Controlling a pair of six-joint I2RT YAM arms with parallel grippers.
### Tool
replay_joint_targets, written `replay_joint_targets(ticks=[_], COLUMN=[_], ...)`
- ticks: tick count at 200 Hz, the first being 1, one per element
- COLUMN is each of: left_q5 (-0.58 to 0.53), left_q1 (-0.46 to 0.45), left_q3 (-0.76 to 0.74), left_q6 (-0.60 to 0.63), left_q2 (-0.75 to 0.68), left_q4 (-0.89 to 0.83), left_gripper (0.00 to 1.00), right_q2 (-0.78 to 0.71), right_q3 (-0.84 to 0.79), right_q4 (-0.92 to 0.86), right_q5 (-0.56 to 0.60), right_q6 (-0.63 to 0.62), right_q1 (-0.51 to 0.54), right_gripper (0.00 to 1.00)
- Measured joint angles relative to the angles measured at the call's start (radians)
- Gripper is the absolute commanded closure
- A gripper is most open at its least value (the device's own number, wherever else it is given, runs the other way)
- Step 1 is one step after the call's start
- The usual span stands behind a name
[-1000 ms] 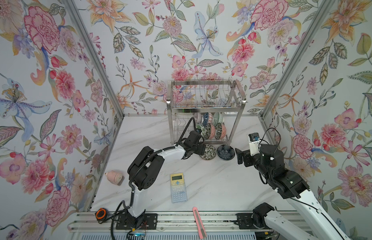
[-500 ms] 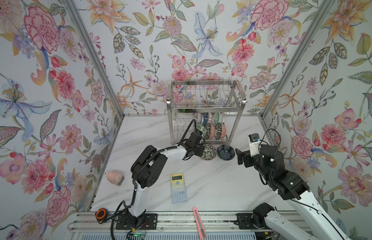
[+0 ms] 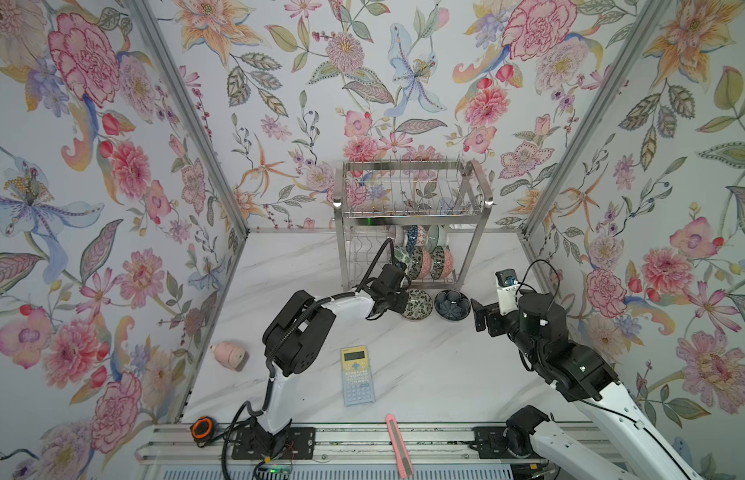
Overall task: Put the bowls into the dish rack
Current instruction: 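Close the left gripper on the leaf-print bowl rim and lift it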
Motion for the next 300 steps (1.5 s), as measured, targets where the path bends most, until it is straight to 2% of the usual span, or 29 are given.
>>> replay_joint_targets(ticks=[52, 136, 220, 300], left_q5=[0.021, 0.022, -0.012, -0.064], left_q1=[0.005, 0.011, 0.012, 0.051], left_q3=[0.0, -0.056, -0.255, -0.284], left_q6=[0.0, 0.019, 0.099, 0.131], left_q2=[-0.016, -0.051, -0.23, -0.437], left_q4=[0.011, 0.041, 0.053, 0.019], left_gripper=[1.0, 1.0, 1.0, 1.0], right_q2=[-0.001, 0.0, 0.037, 0.14], right_q3=[-0.002, -0.002, -0.002, 0.028], right_q4=[0.0, 0.0, 0.0, -0.001], right_q5=[0.007, 0.023, 0.023, 0.021], right_q6=[-0.006, -0.011, -0.014, 0.0], right_q1=[0.004, 0.009, 0.011, 0.021], right_gripper=[0.01, 0.01, 0.01, 0.01])
